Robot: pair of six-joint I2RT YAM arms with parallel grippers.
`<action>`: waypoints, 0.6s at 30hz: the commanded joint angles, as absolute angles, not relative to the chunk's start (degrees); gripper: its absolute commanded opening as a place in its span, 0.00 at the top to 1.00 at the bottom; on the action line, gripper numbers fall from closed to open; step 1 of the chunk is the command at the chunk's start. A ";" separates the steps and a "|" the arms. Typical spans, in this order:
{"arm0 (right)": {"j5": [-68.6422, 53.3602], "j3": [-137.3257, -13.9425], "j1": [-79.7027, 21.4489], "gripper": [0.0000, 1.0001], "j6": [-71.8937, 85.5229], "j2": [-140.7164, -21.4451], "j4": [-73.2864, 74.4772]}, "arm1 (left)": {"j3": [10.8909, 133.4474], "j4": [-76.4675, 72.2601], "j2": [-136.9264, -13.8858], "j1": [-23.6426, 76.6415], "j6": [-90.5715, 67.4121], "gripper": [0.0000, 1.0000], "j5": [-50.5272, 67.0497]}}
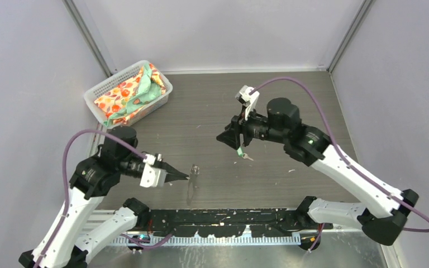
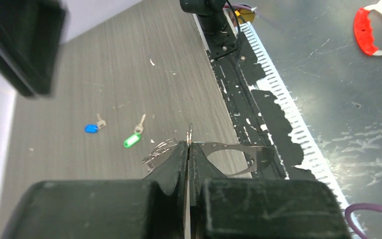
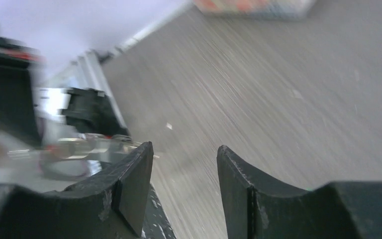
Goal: Put the keys on the keyring
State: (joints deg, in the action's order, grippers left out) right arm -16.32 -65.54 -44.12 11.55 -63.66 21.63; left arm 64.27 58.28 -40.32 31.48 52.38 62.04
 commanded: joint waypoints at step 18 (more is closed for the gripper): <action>-19.27 -95.93 -69.00 0.57 -5.32 -77.16 46.79 | 68.29 54.39 -46.66 31.38 38.48 1.00 61.00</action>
State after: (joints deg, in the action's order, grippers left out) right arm -20.86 -92.90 -67.16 -3.16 -77.87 46.52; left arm 66.13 57.71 -47.09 31.48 41.78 60.38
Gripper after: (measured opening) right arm 0.456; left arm 0.009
